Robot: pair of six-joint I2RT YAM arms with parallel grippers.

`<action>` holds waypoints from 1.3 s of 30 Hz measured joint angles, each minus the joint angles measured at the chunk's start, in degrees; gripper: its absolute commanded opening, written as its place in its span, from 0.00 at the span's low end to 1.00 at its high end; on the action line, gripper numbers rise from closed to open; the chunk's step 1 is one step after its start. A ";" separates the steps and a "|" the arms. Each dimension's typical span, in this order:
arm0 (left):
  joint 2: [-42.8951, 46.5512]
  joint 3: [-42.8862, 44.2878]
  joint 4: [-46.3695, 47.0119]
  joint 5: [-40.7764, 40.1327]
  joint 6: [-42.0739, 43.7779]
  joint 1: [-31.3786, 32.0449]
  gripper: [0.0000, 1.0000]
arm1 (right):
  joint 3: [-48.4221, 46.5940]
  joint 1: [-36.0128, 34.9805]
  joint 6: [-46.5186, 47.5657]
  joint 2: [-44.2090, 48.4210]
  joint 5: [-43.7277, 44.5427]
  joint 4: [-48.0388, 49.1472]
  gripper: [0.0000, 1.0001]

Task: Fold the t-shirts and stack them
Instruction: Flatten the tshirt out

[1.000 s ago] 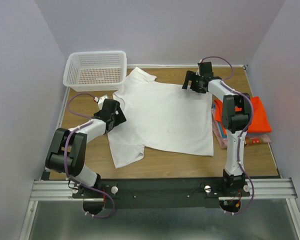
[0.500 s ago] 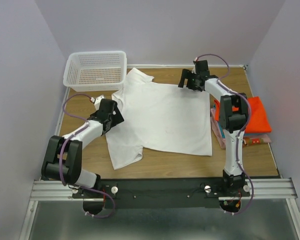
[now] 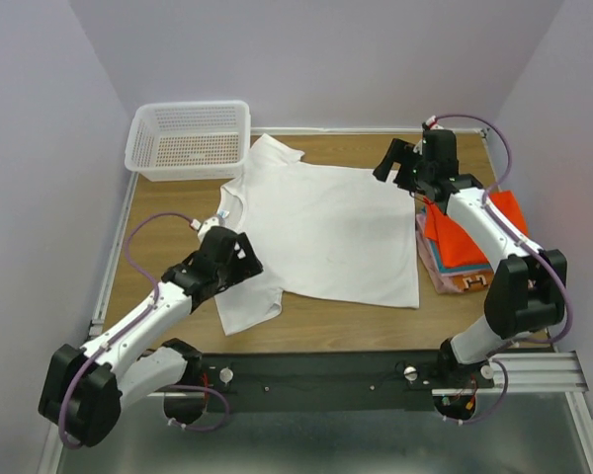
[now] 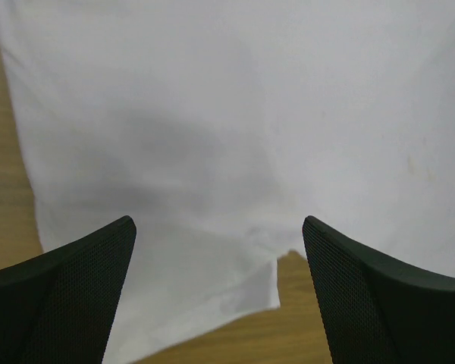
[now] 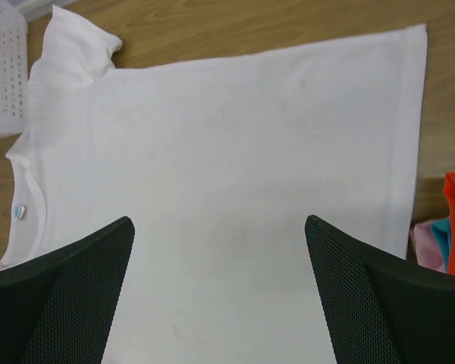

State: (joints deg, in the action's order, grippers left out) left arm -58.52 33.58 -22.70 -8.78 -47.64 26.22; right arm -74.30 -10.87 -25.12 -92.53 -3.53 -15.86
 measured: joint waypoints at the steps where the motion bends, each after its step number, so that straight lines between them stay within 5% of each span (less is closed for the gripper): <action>1: 1.86 -0.66 -1.95 0.35 -2.25 2.86 0.98 | 2.62 -0.04 -0.74 1.95 0.00 0.68 1.00; 5: 6.36 -2.03 -6.95 2.14 -9.42 11.26 0.99 | 10.54 -0.04 -3.21 5.27 0.37 0.83 1.00; 13: 5.40 -5.14 -10.97 2.40 -19.10 16.26 0.98 | 16.44 -0.04 -4.87 7.65 1.36 -0.07 1.00; 29: -14.40 2.19 -12.46 1.46 -16.06 21.79 0.35 | 18.45 -0.04 -5.38 8.17 4.35 0.28 1.00; 39: -17.68 4.28 -12.83 1.44 -13.44 23.96 0.35 | 28.30 -0.04 -8.59 21.68 5.01 -0.44 1.00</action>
State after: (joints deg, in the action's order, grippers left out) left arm -76.20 37.87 -35.53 -7.33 -61.08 50.17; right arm -46.00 -10.92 -33.71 -70.85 1.48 -16.29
